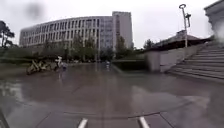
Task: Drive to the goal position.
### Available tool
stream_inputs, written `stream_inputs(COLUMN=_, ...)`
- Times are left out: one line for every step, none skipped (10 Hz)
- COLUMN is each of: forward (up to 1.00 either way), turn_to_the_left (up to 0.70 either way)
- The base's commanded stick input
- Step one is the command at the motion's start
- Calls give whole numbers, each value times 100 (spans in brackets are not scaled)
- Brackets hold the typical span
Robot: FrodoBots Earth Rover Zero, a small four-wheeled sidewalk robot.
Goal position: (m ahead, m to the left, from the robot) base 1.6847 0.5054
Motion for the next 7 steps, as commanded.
stream_inputs(forward=100, turn_to_the_left=0)
stream_inputs(forward=100, turn_to_the_left=0)
stream_inputs(forward=100, turn_to_the_left=0)
stream_inputs(forward=100, turn_to_the_left=0)
stream_inputs(forward=100, turn_to_the_left=0)
stream_inputs(forward=100, turn_to_the_left=0)
stream_inputs(forward=100, turn_to_the_left=0)
